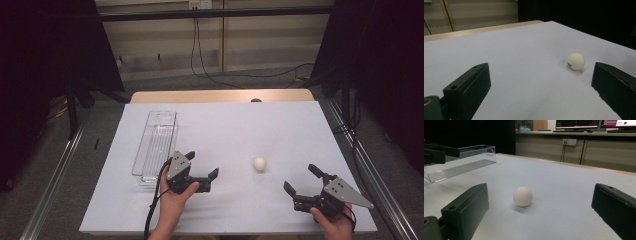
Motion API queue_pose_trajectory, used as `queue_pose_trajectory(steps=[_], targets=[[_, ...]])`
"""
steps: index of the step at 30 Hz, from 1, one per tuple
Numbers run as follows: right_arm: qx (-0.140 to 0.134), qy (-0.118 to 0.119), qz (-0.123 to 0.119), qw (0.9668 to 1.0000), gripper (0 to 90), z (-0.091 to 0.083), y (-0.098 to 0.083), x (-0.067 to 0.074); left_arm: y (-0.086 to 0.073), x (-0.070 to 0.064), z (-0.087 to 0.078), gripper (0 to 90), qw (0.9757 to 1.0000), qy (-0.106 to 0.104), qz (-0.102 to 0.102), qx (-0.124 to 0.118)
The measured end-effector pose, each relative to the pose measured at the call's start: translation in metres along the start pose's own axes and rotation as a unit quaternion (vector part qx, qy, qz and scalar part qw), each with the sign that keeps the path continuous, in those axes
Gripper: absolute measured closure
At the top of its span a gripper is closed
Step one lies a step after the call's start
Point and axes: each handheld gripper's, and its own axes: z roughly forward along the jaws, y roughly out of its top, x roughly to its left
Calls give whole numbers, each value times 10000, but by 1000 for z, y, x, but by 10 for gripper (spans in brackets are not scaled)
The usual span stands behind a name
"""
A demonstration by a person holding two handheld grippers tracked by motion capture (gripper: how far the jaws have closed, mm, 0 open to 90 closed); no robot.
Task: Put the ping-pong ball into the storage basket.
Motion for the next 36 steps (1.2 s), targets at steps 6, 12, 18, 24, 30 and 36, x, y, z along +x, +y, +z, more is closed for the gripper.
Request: queue_pose_trajectory(steps=[6,12,18,24,30,36], targets=[[-39,-22,13,10000,7,0,1,0,2,-4,7,23,9999,-70,90,66],[-49,-33,5,10000,7,-1,1,0,-1,-4,15,23,9999,-62,71,141],[-27,3,-7,10000,7,0,1,0,1,-7,20,23,9998,-83,130,125],[-37,31,-6,10000,7,0,1,0,3,-8,26,24,9996,-87,187,191],[-39,17,-8,10000,7,1,1,0,2,-10,32,24,9996,-123,162,219],[-23,52,-25,10000,7,1,1,1,5,-10,35,24,9994,-135,192,240]])
